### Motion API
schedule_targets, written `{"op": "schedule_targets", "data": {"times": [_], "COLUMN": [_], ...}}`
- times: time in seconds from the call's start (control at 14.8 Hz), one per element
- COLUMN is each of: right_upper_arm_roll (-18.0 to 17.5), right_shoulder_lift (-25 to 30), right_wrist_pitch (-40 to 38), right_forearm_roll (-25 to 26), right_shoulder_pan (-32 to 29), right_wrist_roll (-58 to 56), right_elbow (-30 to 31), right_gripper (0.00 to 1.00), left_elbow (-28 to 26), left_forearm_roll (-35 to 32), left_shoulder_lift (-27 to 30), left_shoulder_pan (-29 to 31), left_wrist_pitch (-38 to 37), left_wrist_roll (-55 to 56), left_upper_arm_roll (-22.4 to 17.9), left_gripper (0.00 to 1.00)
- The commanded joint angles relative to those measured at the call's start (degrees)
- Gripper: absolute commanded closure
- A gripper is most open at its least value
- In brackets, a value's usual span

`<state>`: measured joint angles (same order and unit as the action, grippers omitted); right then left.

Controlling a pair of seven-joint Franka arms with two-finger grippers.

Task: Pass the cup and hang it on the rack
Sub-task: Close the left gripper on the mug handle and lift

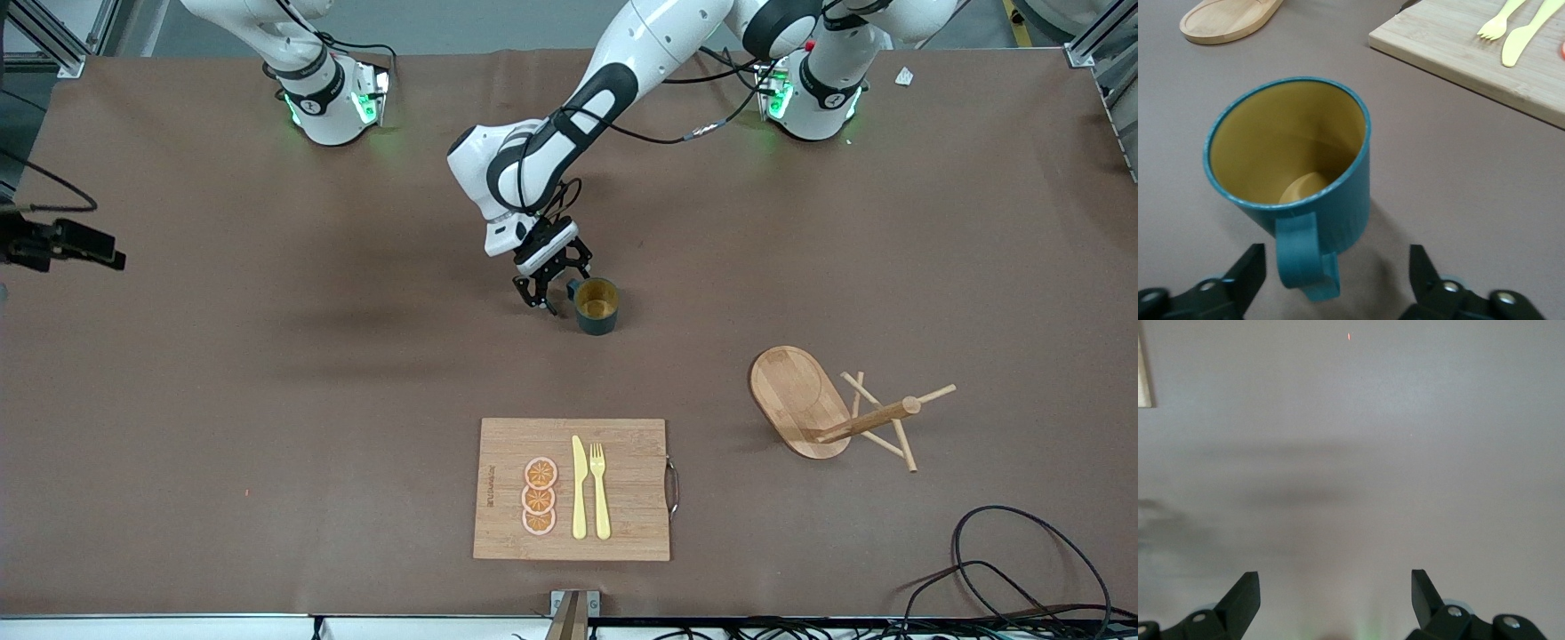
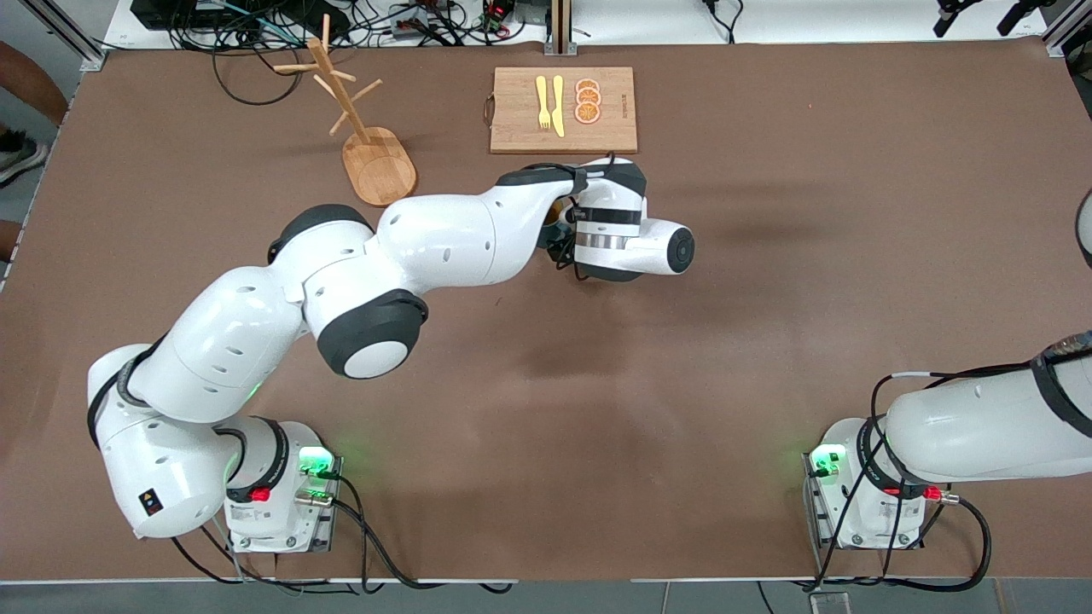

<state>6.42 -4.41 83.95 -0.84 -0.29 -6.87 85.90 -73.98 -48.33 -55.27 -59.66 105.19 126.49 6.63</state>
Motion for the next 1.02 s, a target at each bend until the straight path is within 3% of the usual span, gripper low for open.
{"op": "schedule_targets", "data": {"times": [0.0, 0.27, 0.54, 0.61, 0.75, 0.95], "right_upper_arm_roll": [-0.4, -0.8, -1.5, -1.8, -1.9, -1.8], "right_shoulder_lift": [5.6, 8.3, 9.2, 9.2, 9.4, 9.3], "right_wrist_pitch": [-0.1, -1.2, -2.9, -4.3, -4.1, -3.4], "right_forearm_roll": [1.1, 1.6, 1.6, 1.6, 1.7, 1.6], "right_shoulder_pan": [0.0, -0.2, -1.0, -1.7, -1.6, -0.9], "right_wrist_roll": [0.7, 0.5, 0.6, 0.7, 0.6, 0.8], "right_elbow": [4.7, 4.7, 4.3, 4.0, 3.7, 3.8], "right_gripper": [0.00, 0.00, 0.00, 0.00, 0.00, 0.00], "left_elbow": [1.4, 1.2, 1.2, 1.2, 1.2, 1.4], "left_forearm_roll": [-1.1, -1.1, -1.1, -1.1, -1.1, -0.3], "left_shoulder_lift": [-1.6, -1.7, -2.3, -2.3, -2.2, -0.1], "left_shoulder_pan": [-0.4, -0.4, -0.4, -0.4, -0.4, 1.0], "left_wrist_pitch": [0.5, 0.5, 0.5, 0.5, 0.5, 0.5], "left_wrist_roll": [0.6, 1.0, 1.0, 1.0, 0.9, 0.2], "left_upper_arm_roll": [-0.5, -0.9, -0.9, -0.9, -0.9, -0.6], "left_gripper": [0.23, 0.44, 0.83, 0.89, 0.99, 0.99]}}
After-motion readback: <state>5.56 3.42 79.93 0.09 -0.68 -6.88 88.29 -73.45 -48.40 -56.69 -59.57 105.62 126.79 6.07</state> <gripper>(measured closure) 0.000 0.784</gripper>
